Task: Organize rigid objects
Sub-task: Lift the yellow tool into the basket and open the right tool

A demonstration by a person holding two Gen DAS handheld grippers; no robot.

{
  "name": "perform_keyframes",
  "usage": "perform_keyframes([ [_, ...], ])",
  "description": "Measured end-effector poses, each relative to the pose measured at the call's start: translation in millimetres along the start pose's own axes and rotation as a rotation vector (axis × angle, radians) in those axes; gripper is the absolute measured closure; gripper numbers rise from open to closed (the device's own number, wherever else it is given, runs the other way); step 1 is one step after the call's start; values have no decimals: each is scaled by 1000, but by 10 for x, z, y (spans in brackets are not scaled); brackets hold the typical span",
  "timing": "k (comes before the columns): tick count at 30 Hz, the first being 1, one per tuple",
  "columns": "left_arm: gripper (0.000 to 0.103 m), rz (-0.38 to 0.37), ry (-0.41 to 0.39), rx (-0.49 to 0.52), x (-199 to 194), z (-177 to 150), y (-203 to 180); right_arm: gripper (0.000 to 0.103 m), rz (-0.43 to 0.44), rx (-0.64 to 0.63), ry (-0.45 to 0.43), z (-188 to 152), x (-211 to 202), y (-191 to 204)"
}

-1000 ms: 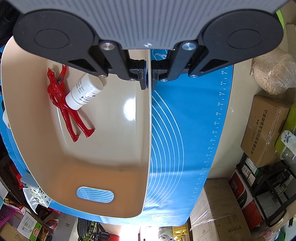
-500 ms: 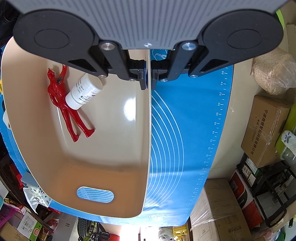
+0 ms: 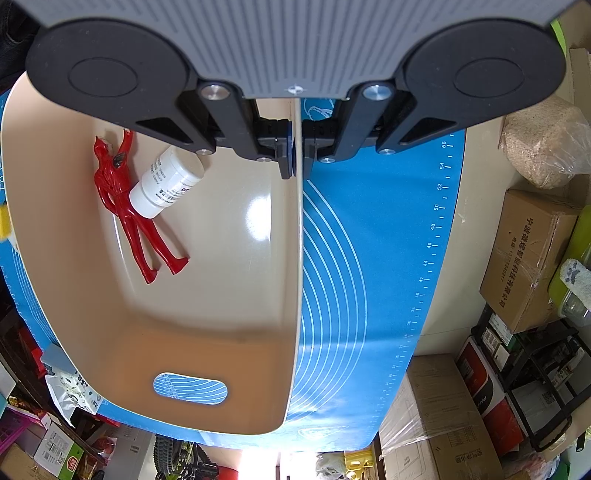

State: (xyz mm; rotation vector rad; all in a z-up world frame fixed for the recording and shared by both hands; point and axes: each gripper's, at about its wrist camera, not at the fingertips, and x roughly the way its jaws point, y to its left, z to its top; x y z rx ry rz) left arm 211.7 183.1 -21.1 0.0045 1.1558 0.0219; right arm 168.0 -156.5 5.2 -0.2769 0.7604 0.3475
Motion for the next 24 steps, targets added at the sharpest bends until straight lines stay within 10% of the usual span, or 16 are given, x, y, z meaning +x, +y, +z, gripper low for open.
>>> perform_keyframes([
  [14,98,1,0,1,3,1,-1,53,80,18,-167,907,128,408],
  [24,98,-3,-2,4,9,1,-5,53,133,-21,-67,1148,641,1097],
])
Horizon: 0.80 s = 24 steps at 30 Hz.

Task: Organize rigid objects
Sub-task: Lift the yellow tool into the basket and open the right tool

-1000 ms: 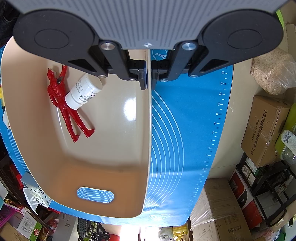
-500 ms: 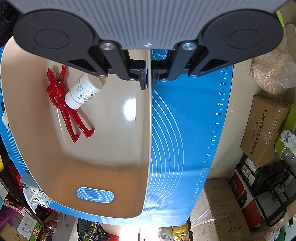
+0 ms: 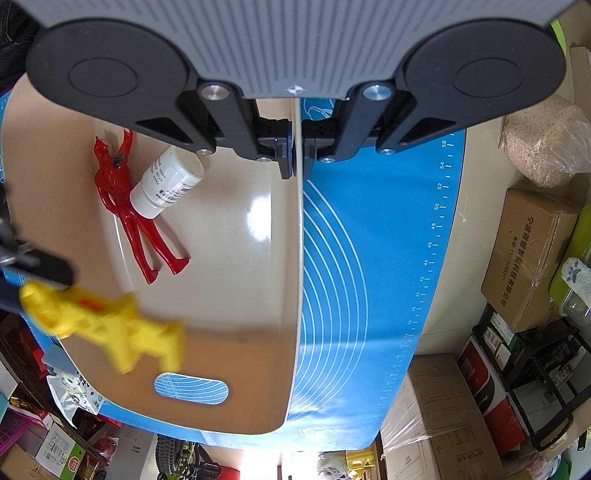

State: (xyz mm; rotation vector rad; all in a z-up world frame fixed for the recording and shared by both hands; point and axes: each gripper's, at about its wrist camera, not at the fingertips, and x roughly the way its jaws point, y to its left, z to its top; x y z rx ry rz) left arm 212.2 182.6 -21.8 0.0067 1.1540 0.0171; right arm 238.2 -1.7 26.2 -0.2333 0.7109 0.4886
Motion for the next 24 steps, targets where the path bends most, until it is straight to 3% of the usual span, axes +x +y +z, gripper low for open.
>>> perform_keyframes([
  [10,99,2,0,3,6,-3,-3,53,56,-59,133,-16,438,488],
  [18,98,7,0,6,11,7,-20,54,50,-60,243,-122,621,511],
  [24,98,7,0,5,11,6,-21,52,52,-1,181,-81,434,368],
])
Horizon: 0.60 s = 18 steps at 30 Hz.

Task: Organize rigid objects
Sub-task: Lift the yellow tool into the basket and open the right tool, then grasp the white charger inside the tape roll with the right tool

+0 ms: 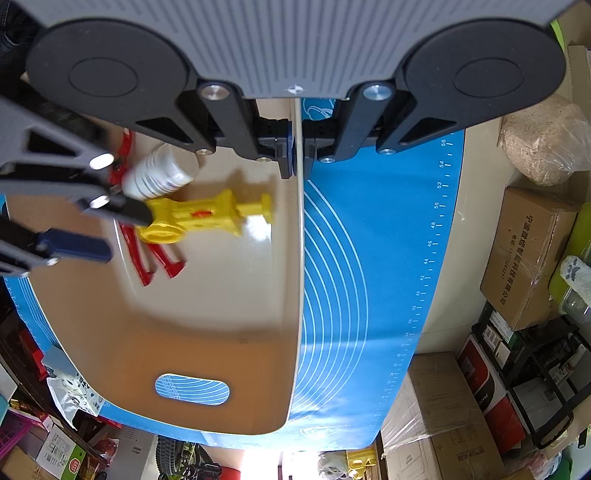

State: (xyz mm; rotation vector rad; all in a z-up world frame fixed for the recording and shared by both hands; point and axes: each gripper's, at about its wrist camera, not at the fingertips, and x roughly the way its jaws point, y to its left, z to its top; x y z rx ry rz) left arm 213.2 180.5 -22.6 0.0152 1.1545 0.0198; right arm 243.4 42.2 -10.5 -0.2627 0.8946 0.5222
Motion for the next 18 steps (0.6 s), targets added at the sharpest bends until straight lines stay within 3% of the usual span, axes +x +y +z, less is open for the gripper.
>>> perform_keyframes([
  [9,98,2,1,-1,-15,2,-9,52,-56,72,-116,-136,-691,-495],
  [18,98,2,2,-3,-13,4,6,52,-131,145,-88,-533,-955,-1105],
])
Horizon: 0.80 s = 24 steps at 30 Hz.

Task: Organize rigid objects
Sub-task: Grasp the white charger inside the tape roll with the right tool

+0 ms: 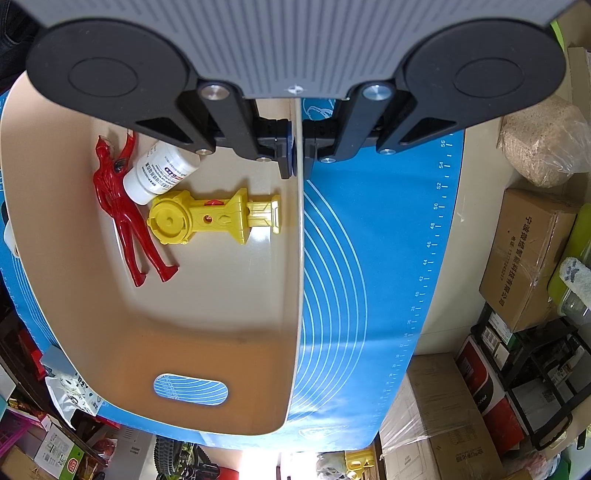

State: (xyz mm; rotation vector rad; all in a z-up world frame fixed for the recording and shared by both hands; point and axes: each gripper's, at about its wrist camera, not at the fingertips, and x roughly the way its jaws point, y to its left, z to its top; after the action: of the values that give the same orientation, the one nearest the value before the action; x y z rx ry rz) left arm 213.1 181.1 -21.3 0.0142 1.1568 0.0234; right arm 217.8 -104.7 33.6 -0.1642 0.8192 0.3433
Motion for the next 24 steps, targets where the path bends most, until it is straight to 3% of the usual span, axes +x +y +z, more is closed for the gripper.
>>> perform_keyframes([
  [11,98,0,0,0,0,1,-1,52,-53,3,79,-530,318,-200],
  [24,98,0,0,0,1,3,-4,51,-20,-101,106,-529,715,-157],
])
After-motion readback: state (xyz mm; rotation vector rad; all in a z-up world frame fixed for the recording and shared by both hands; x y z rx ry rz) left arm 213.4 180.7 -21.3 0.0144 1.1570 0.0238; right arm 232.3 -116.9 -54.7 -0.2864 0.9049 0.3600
